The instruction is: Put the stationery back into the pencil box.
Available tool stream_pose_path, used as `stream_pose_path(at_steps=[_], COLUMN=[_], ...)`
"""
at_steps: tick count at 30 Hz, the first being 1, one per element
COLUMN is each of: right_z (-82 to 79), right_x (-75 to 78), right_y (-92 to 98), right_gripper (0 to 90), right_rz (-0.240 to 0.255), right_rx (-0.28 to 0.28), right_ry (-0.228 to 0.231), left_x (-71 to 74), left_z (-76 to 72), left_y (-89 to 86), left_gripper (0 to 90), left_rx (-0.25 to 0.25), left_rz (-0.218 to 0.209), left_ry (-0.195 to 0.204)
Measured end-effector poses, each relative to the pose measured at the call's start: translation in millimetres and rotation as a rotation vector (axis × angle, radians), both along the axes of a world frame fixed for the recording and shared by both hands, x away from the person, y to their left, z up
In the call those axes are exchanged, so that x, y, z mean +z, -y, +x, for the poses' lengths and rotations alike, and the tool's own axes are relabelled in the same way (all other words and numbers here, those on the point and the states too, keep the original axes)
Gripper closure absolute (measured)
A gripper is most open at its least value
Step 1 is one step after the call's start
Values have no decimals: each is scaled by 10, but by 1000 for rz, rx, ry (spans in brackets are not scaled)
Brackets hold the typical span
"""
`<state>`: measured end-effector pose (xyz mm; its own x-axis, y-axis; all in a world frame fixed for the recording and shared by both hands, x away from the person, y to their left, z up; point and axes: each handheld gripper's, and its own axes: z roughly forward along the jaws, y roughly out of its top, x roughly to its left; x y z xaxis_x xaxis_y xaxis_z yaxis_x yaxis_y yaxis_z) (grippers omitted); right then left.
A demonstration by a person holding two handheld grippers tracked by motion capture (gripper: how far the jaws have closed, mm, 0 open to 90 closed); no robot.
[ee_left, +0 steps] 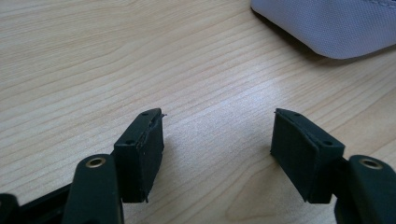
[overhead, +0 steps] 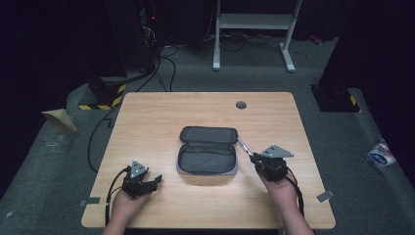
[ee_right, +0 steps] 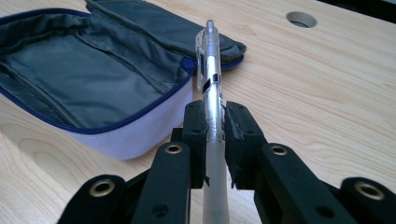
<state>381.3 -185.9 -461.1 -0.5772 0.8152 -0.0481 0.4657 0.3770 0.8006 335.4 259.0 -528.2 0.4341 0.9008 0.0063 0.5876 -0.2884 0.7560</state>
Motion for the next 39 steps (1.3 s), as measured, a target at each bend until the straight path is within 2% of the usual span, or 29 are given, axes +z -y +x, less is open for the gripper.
stream_pose_path(at_steps=[6, 15, 19, 26, 39], right_z=[85, 203, 269, 339, 377], right_x=[38, 107, 109, 142, 81], right_y=[-97, -276, -416, -656, -962], right_gripper=[787, 787, 787, 787, 787], right_rz=[11, -29, -52, -58, -58], right_rx=[27, 82, 124, 185, 241], right_ry=[-6, 9, 14, 9, -4], left_x=[0, 0, 0, 1, 0], left_z=[-1, -1, -1, 2, 2], left_y=[2, 2, 3, 3, 3], left_gripper=[344, 344, 344, 344, 344], left_rx=[0, -1, -1, -1, -1], left_rz=[-2, -2, -2, -2, -2], left_ry=[-1, -1, -1, -2, -1])
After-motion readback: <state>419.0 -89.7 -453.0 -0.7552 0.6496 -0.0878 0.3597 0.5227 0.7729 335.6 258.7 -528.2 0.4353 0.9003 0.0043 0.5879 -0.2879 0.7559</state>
